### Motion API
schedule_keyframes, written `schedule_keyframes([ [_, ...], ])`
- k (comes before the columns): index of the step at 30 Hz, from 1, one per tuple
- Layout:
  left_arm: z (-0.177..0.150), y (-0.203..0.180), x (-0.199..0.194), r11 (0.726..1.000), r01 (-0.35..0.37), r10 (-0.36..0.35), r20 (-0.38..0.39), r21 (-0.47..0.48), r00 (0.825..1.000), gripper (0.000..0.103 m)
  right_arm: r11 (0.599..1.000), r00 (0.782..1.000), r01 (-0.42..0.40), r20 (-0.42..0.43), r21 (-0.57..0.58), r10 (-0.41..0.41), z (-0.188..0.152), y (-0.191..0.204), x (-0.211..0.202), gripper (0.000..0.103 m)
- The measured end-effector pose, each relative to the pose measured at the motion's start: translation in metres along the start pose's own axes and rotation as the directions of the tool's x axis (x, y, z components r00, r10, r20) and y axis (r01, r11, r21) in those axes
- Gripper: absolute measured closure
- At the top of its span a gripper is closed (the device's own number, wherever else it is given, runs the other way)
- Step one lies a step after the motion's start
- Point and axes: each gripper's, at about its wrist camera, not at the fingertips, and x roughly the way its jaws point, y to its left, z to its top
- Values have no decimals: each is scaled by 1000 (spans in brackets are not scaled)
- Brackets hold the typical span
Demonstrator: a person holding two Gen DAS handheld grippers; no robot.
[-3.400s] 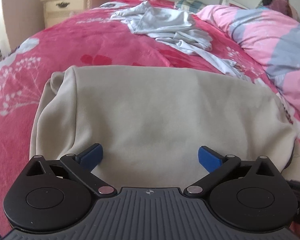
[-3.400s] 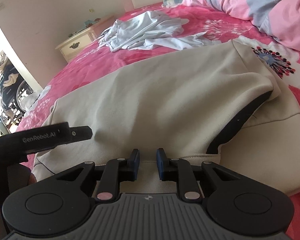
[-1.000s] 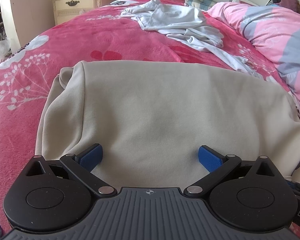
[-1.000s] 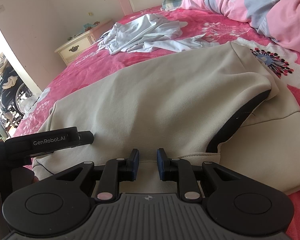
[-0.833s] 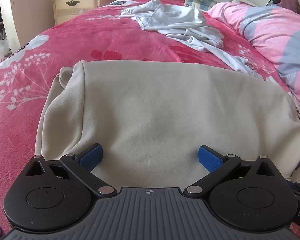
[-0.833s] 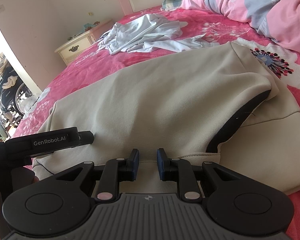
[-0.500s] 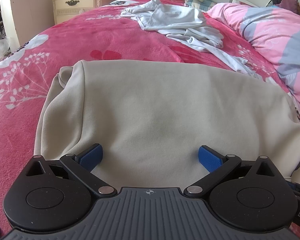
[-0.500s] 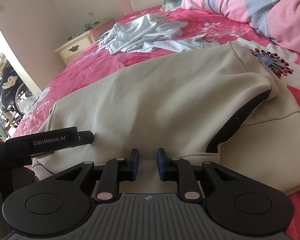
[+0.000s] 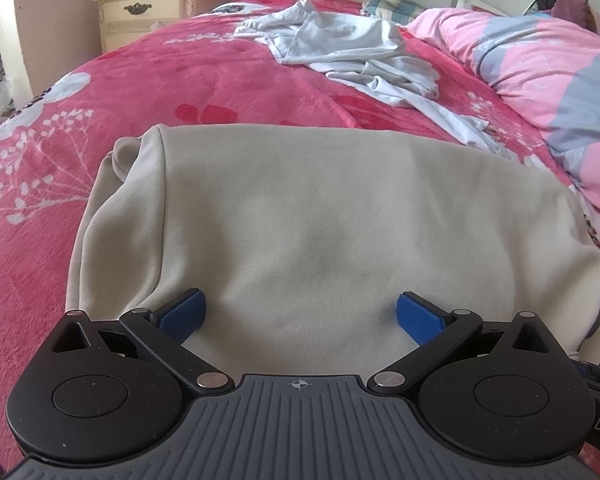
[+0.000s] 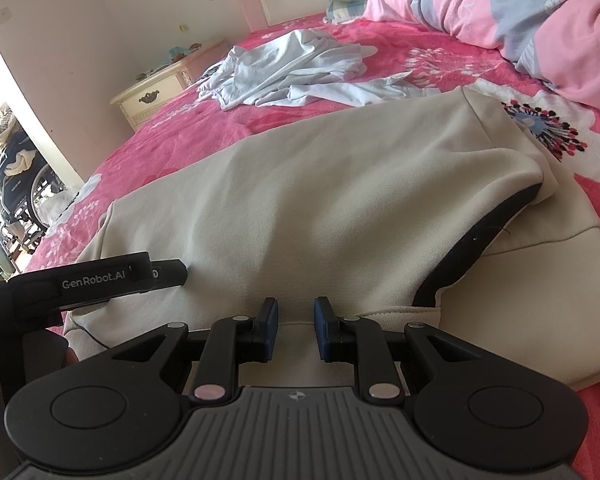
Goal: Fold clothes
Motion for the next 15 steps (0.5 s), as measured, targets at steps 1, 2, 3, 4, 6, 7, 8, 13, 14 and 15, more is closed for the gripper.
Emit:
schedule_keyframes([
  [1,0,2,0,1000,9,-9,6,-6,1000,0,1000,1000,11,26,-11,-10,2,1,-5,74],
  [2,0,5,0,1000,20,-20,11,-17,1000,0,999,997,20,74,-28,-18,5,2,-13,71],
  [3,0,7,-1,999,30,-29,11,-26,1000,0,998,991,31,130,-48,-24,8,4,-22,67],
  [4,1,8,-1,999,35,-35,11,-32,999,0,997,986,47,163,-66,-36,10,5,-28,65],
  [6,1,7,-2,999,36,-35,11,-31,999,0,991,988,99,131,-94,-87,8,5,-21,62],
  [7,0,5,-1,999,30,-30,12,-21,999,0,987,990,127,72,-102,-120,4,4,-9,62],
  [8,0,3,-1,1000,24,-24,13,-9,1000,0,982,988,154,-3,-109,-155,0,3,5,62],
  [13,1,-1,-6,998,40,-42,55,43,998,0,982,989,144,58,-122,-138,12,9,-9,62],
  [14,1,1,-9,998,49,-53,84,45,995,0,984,988,139,84,-107,-130,17,7,-14,62],
  [15,1,3,-12,997,58,-63,114,47,991,0,987,986,133,110,-93,-123,22,4,-20,62],
])
